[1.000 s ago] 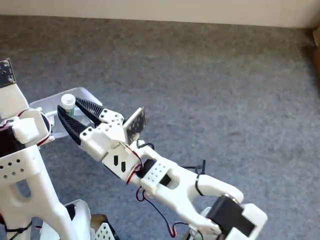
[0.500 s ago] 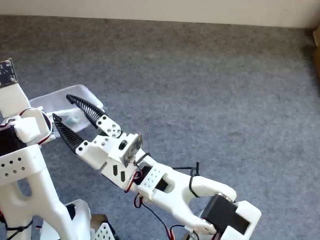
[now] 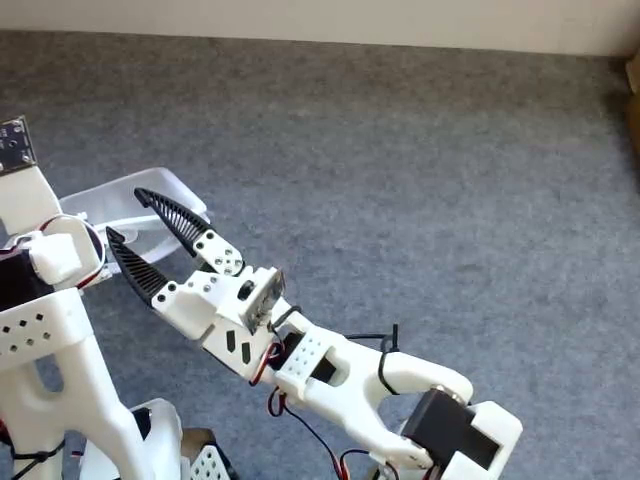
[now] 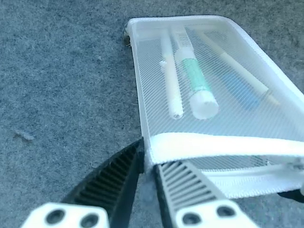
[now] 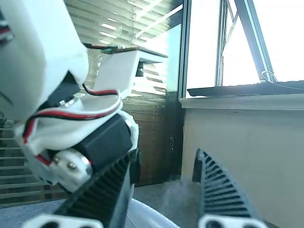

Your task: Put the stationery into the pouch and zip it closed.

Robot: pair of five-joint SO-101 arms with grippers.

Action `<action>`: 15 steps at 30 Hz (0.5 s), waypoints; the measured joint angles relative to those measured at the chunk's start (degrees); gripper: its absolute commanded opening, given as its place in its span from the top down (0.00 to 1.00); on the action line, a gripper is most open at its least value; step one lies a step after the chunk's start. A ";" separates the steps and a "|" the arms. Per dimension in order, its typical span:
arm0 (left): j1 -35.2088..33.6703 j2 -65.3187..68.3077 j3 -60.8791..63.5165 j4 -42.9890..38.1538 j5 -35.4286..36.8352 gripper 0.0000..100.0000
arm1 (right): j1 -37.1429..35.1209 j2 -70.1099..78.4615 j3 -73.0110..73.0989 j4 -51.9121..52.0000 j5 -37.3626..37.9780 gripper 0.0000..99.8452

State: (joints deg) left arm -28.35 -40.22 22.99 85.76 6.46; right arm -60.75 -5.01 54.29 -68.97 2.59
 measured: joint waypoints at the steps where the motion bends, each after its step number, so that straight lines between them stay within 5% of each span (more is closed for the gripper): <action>1: 0.00 0.00 0.00 0.00 0.00 0.99 | 0.44 -0.88 0.00 0.00 0.00 0.83; 15: 0.09 0.00 0.00 0.00 0.00 0.99 | 7.03 -21.98 0.09 28.40 0.00 0.83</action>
State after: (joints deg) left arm -28.26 -40.22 22.99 85.76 6.46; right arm -53.71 -26.99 54.37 -40.57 2.59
